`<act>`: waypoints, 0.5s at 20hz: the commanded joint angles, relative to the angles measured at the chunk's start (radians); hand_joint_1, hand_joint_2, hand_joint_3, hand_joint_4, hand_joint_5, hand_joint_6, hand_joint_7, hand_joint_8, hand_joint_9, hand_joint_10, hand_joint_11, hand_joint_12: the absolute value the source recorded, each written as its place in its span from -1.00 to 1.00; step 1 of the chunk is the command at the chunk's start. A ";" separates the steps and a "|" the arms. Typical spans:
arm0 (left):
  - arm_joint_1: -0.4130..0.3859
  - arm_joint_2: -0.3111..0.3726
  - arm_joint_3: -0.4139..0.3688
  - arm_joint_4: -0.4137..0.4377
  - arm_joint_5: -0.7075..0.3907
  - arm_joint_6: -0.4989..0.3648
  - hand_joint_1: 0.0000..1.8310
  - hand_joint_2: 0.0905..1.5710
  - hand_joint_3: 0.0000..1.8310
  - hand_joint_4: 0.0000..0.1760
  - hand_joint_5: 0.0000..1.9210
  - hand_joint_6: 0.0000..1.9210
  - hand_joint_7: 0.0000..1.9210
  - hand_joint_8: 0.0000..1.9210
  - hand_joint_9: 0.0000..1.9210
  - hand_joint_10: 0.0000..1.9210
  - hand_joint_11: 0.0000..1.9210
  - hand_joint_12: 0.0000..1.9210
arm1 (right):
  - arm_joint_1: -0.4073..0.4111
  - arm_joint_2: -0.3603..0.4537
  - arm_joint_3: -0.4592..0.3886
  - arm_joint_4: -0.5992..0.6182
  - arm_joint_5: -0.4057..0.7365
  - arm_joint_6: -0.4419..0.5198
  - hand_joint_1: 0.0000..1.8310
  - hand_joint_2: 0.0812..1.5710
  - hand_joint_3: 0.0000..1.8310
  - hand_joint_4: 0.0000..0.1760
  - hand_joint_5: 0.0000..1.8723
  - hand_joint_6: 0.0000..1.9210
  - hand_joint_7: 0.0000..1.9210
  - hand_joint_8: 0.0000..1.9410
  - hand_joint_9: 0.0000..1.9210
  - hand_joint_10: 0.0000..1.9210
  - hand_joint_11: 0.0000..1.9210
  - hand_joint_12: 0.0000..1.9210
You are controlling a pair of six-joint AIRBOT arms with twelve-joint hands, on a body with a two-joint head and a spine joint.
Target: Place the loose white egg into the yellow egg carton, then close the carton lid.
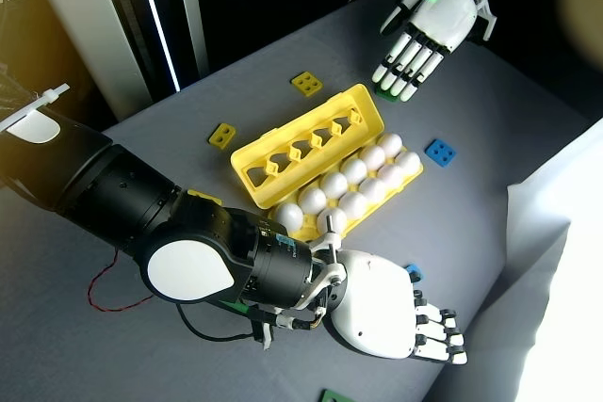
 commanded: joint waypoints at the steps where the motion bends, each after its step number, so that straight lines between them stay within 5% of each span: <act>1: -0.003 0.009 0.003 -0.062 -0.053 -0.002 -1.00 0.82 -1.00 -1.00 -0.81 -0.99 -0.82 -0.99 -0.85 -1.00 -0.99 -0.74 | -0.002 0.010 0.008 0.026 0.087 0.000 -0.22 -0.01 -1.00 0.50 -0.24 -0.99 -0.89 -0.99 -1.00 -1.00 -1.00 -1.00; 4: -0.003 0.009 0.004 -0.062 -0.052 -0.002 -1.00 0.83 -1.00 -1.00 -0.81 -1.00 -0.81 -1.00 -0.84 -1.00 -1.00 -0.68 | -0.007 0.007 0.010 0.030 0.087 0.000 -0.20 -0.02 -1.00 0.44 -0.25 -0.99 -0.91 -1.00 -1.00 -1.00 -1.00 -1.00; 5: -0.003 0.010 0.004 -0.062 -0.052 -0.002 -1.00 0.82 -1.00 -1.00 -0.80 -1.00 -0.80 -1.00 -0.83 -1.00 -1.00 -0.64 | -0.007 0.007 0.010 0.032 0.087 0.000 -0.22 -0.02 -1.00 0.60 -0.26 -1.00 -0.94 -1.00 -1.00 -1.00 -1.00 -1.00; 10: -0.003 0.010 0.004 -0.062 -0.052 -0.002 -1.00 0.80 -1.00 -1.00 -0.83 -1.00 -0.85 -1.00 -0.87 -1.00 -1.00 -0.70 | -0.011 0.007 0.022 0.041 0.087 0.000 -0.17 -0.04 -1.00 0.65 -0.24 -0.99 -0.92 -0.99 -1.00 -1.00 -1.00 -1.00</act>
